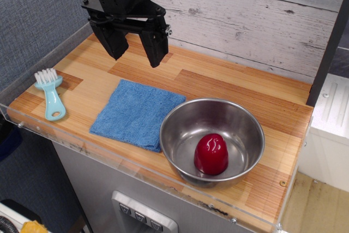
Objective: Place the blue towel behind the silver bowl
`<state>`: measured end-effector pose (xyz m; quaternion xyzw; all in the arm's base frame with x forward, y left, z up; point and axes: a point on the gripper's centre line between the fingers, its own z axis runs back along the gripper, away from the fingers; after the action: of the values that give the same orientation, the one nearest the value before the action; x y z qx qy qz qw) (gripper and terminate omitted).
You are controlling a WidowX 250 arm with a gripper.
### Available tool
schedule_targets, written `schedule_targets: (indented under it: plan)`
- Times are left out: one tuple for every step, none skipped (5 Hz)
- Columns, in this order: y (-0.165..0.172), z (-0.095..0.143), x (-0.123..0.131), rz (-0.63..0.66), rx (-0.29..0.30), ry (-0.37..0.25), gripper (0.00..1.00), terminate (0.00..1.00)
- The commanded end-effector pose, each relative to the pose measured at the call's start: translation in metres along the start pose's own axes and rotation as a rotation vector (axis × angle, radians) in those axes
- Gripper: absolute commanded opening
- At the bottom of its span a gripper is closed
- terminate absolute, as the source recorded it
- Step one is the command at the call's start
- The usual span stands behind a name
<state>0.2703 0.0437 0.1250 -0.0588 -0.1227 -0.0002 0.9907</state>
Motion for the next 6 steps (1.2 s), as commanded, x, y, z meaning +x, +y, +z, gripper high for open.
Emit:
schedule_targets:
  plan:
    - [0.0, 0.0, 0.0, 0.0, 0.0, 0.0, 1.0, 0.0]
    - [0.0, -0.019, -0.002, 0.009, 0.01, 0.006, 1.0, 0.0]
    - [0.004, -0.038, -0.003, 0.009, 0.036, 0.006, 1.0, 0.0]
    - [0.009, -0.055, -0.001, 0.016, 0.061, 0.023, 1.0, 0.0]
    - [0.012, -0.073, 0.002, 0.033, 0.083, 0.041, 1.0, 0.0]
    - [0.022, -0.088, -0.002, 0.044, 0.114, 0.074, 1.0, 0.0]
